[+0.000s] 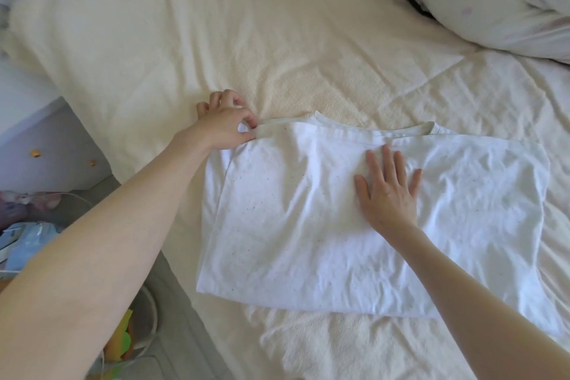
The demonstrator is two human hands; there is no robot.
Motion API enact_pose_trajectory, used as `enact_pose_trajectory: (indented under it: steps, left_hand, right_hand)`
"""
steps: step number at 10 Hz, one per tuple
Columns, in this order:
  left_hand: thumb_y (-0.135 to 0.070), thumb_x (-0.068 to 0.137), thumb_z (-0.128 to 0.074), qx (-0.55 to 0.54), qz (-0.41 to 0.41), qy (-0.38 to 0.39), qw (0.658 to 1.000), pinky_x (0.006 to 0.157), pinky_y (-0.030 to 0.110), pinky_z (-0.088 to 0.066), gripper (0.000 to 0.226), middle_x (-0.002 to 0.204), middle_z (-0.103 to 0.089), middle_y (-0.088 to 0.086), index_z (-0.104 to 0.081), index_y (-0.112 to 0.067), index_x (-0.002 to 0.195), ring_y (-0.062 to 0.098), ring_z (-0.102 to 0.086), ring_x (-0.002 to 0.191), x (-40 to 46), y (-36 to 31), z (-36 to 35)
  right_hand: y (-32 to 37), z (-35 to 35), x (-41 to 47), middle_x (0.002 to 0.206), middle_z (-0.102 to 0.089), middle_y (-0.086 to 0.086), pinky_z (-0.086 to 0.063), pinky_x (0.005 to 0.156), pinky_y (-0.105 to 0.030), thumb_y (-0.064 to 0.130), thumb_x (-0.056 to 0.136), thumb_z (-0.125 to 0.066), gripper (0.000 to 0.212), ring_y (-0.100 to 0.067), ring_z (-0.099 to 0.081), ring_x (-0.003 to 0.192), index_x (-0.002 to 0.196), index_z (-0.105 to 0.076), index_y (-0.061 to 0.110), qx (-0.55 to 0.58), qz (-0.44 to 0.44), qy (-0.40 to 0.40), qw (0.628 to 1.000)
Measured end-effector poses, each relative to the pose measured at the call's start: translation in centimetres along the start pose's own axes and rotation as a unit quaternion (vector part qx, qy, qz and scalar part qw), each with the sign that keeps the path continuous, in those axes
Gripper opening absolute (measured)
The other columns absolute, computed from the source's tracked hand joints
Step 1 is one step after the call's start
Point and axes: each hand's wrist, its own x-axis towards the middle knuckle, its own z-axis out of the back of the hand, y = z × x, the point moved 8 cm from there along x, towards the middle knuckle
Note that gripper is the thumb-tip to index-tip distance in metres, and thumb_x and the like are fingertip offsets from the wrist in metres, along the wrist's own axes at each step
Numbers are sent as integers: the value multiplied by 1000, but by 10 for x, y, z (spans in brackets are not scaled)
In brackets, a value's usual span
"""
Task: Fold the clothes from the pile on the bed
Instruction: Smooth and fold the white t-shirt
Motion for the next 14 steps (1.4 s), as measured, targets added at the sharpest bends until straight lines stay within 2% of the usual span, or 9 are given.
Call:
enact_pose_trajectory:
  steps: [4,5,7,9,10,11,12,13,14]
  left_hand:
    - [-34,82,-70,-101,17,6,995,106,34,-17,16,134,-38,-4,-63,-20,77,15,-23,131,-11,26,37]
    - [-27,85,-68,-185,23,7,982,97,19,-26,17,127,-45,-2,-65,-10,83,10,-39,122,-12,31,47]
    - [-29,88,-64,-311,38,-54,948,69,12,-39,20,102,-61,0,-65,-10,95,7,-53,87,-6,36,60]
    - [-28,80,-72,-243,30,-118,962,53,16,-29,17,55,-40,-9,-61,-15,81,4,-38,54,-1,44,54]
    - [-28,80,-73,-226,44,-162,959,72,20,-37,37,87,-48,0,-59,-12,110,12,-47,79,-5,50,42]
    - [-42,81,-69,-264,112,-203,936,76,18,-36,54,101,-50,-4,-49,-14,123,10,-50,84,-28,59,19]
    - [-44,84,-65,-299,181,-205,914,63,12,-35,37,87,-55,-13,-52,-18,106,8,-55,76,-50,68,-11]
    - [-31,90,-59,-277,195,-246,908,63,19,-31,20,80,-57,-1,-57,-11,90,19,-54,77,-62,72,-17]
    - [-28,95,-52,-278,208,-295,890,67,18,-30,31,88,-58,5,-59,0,102,18,-52,83,-72,73,-10]
  right_hand:
    - [-2,1,1,160,2,-2,6,116,-52,48,99,-24,59,-21,7,147,152,-11,26,-9,1,25,1000]
    - [-1,4,1,160,1,-3,6,116,-51,47,99,-27,59,-21,6,147,151,-13,26,-6,0,18,1000]
    - [-3,4,3,160,-2,-2,6,117,-50,47,98,-29,58,-20,5,147,151,-16,26,5,-2,14,1000]
    - [-3,4,4,160,-6,-2,7,117,-50,47,98,-27,56,-20,3,147,150,-21,26,15,-4,-7,1000]
    - [-3,5,5,160,-7,-3,6,116,-52,48,98,-26,57,-21,2,147,150,-19,26,-3,2,-18,1000]
    - [-3,4,11,160,-1,-4,6,116,-54,49,98,-23,60,-22,5,147,152,-10,27,-38,9,-8,999]
    - [0,6,11,160,2,-4,6,115,-56,49,98,-22,60,-23,5,147,152,-11,26,-27,13,-26,999]
    - [11,2,4,160,2,-3,9,114,-53,50,96,-18,60,-23,5,147,152,-11,27,-43,49,-26,998]
    - [12,-1,8,160,3,0,9,116,-51,50,97,-17,58,-22,6,147,151,-11,29,-55,53,-5,997]
